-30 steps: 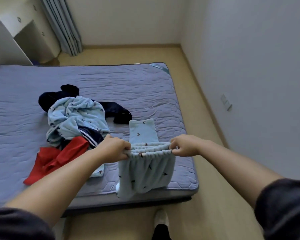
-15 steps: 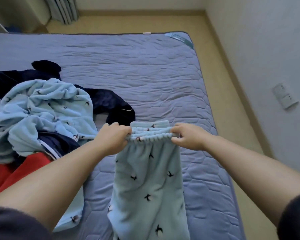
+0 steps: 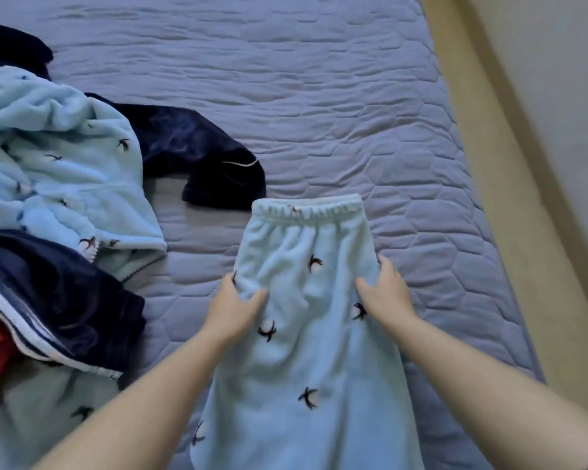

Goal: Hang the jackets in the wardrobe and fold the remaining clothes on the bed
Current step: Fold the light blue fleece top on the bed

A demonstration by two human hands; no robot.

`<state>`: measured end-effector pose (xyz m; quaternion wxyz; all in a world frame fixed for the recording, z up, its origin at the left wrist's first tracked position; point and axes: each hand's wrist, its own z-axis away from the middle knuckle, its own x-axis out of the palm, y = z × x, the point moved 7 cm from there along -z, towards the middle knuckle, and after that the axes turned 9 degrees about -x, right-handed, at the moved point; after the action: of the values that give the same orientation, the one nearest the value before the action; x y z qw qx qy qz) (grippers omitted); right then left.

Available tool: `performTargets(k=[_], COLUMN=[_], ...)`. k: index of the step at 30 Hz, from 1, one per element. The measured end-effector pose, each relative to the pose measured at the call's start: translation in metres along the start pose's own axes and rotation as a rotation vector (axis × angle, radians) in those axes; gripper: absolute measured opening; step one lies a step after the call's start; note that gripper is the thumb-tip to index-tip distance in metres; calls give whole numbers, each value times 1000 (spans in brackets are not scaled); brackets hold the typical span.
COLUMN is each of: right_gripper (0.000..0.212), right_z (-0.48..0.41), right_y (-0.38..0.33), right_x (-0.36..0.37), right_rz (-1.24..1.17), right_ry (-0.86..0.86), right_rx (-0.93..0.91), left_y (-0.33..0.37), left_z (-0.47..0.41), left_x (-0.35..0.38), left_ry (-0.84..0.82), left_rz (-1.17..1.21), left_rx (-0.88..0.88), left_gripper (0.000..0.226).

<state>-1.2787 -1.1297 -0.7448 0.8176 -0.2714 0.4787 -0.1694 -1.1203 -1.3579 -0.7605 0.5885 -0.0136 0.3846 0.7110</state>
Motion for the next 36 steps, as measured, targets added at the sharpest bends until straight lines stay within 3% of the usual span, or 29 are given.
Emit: performTargets(k=[2, 4, 6, 9, 15, 19, 23, 27, 29, 31, 34, 36], right_gripper=[38, 32, 29, 22, 40, 47, 38, 42, 34, 33, 35, 24], right_z=[-15, -30, -40, -51, -40, 11, 76, 130, 145, 157, 183, 207], right_y=[3, -1, -7, -14, 13, 53, 87, 110, 121, 125, 119, 121], right_x=[-3, -2, -1, -14, 10, 16, 31, 43, 34, 19, -1, 1], right_rz=[-94, -133, -140, -134, -175, -214, -344, -525, -437, -302, -136, -177], right_ry=[55, 7, -11, 134, 28, 87, -39, -223, -243, -165, 26, 38], right_rx=[66, 91, 73, 17, 109, 171, 212, 274, 231, 163, 36, 75], left_y=[4, 21, 41, 59, 8, -50, -104, -133, -147, -157, -164, -165], left_z=[-7, -14, -21, -33, -37, 8, 62, 102, 111, 117, 134, 152], left_x=[2, 5, 1, -9, 14, 20, 30, 37, 28, 17, 17, 21], left_ry=[-30, -60, 36, 194, -10, -80, -157, -257, -144, 25, 147, 211], left_rz=[56, 93, 27, 43, 87, 154, 230, 256, 215, 194, 343, 391], left_rx=[9, 78, 118, 106, -107, -152, -206, -177, -217, -257, -298, -292], left_gripper=[63, 54, 35, 25, 55, 44, 21, 47, 56, 52, 51, 53])
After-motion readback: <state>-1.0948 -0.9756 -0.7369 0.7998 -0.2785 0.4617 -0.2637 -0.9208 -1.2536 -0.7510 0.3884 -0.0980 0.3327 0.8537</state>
